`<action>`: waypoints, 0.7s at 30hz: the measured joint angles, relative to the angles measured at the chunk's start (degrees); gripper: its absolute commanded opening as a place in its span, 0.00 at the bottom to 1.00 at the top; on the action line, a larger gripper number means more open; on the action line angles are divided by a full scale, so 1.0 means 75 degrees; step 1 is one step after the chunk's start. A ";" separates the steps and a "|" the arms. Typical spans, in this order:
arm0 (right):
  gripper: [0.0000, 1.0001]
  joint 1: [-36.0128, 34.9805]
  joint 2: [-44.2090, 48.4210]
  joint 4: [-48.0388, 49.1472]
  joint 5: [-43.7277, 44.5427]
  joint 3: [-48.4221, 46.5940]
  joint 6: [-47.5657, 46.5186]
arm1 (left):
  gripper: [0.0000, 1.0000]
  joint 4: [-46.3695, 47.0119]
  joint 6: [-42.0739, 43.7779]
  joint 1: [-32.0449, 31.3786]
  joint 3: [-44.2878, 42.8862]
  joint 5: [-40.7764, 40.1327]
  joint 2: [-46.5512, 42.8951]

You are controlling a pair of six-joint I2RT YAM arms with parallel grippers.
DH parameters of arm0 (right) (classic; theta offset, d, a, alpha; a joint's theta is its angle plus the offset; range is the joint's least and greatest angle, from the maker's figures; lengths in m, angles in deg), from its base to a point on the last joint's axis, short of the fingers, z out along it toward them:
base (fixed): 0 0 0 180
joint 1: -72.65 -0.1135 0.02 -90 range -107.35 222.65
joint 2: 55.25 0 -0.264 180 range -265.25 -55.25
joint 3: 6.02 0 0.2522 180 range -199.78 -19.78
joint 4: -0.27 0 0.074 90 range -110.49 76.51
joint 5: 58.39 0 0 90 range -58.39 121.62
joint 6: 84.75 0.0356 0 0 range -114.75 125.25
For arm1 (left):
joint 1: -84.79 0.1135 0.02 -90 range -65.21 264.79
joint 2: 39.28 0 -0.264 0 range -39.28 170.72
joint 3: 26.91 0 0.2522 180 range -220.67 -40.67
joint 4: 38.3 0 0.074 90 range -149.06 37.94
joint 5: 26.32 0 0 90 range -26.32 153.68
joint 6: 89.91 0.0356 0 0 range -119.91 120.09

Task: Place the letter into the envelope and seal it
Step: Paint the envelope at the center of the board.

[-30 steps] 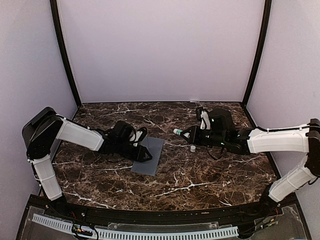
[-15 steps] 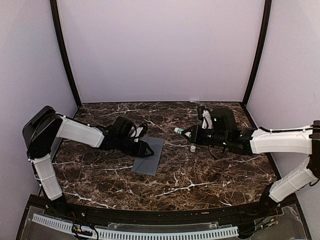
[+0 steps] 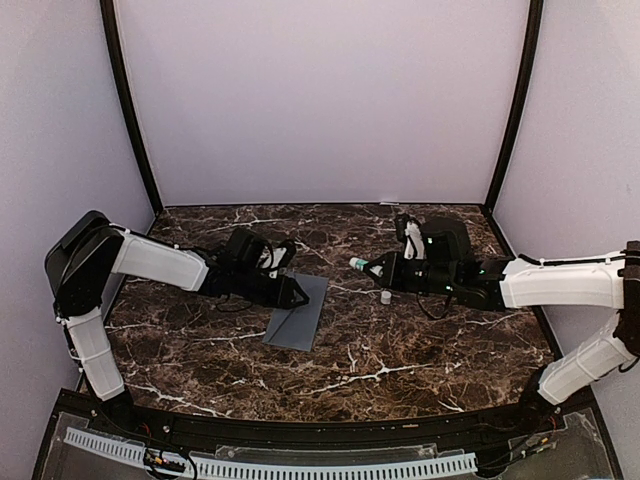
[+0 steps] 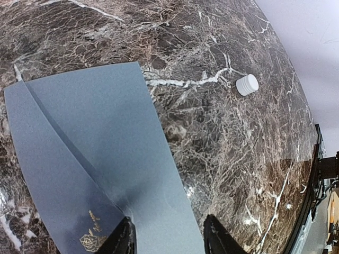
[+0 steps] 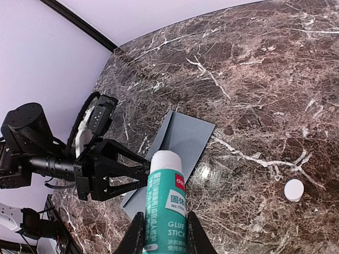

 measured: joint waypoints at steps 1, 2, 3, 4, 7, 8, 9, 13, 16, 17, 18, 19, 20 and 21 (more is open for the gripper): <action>0.01 0.0000 0.0000 -0.0006 0.0000 0.0000 0.0000 | 0.45 0.0003 0.0000 0.0003 0.0000 0.0000 0.0000; 0.01 0.0000 0.0000 -0.0017 0.0003 0.0000 0.0000 | 0.45 0.0003 0.0000 0.0015 0.0000 0.0003 0.0003; 0.01 0.0000 0.0000 -0.0023 0.0003 0.0000 0.0000 | 0.45 0.0003 0.0000 0.0026 0.0000 0.0006 0.0006; 0.01 0.0000 0.0000 -0.0023 0.0003 0.0000 0.0000 | 0.45 0.0009 0.0000 0.0032 0.0000 0.0009 0.0015; 0.01 0.0000 0.0000 -0.0023 0.0003 0.0000 0.0000 | 0.45 0.0087 -0.0003 0.0035 0.0000 0.0023 0.0099; 0.01 0.0000 0.0000 -0.0023 0.0003 0.0000 0.0000 | 0.45 0.0102 -0.0003 0.0035 0.0000 0.0035 0.0134; 0.01 0.0000 0.0000 -0.0023 0.0003 0.0000 0.0000 | 0.45 0.0119 -0.0003 0.0035 0.0003 0.0050 0.0184; 0.01 0.0000 0.0000 -0.0023 0.0006 0.0000 0.0000 | 0.45 0.0256 -0.0012 0.0035 0.0012 0.0163 0.0393; 0.01 0.0000 0.0000 -0.0023 0.0009 0.0000 0.0000 | 0.45 0.0326 -0.0044 0.0035 0.0017 0.0216 0.0536; 0.01 0.0000 0.0000 -0.0023 0.0012 0.0000 0.0000 | 0.45 0.0376 -0.0061 0.0038 0.0020 0.0233 0.0565; 0.01 0.0000 0.0000 -0.0023 0.0015 0.0000 0.0000 | 0.44 0.0408 -0.0085 0.0041 0.0023 0.0233 0.0577; 0.01 0.0000 0.0000 -0.0026 0.0017 0.0000 0.0000 | 0.44 0.0510 -0.0172 0.0041 0.0073 0.0230 0.0589; 0.01 0.0000 0.0000 -0.0026 0.0017 0.0000 0.0000 | 0.44 0.0513 -0.0178 0.0041 0.0073 0.0230 0.0589; 0.01 0.0000 0.0000 -0.0023 0.0017 0.0000 0.0000 | 0.44 0.0525 -0.0207 0.0041 0.0087 0.0230 0.0589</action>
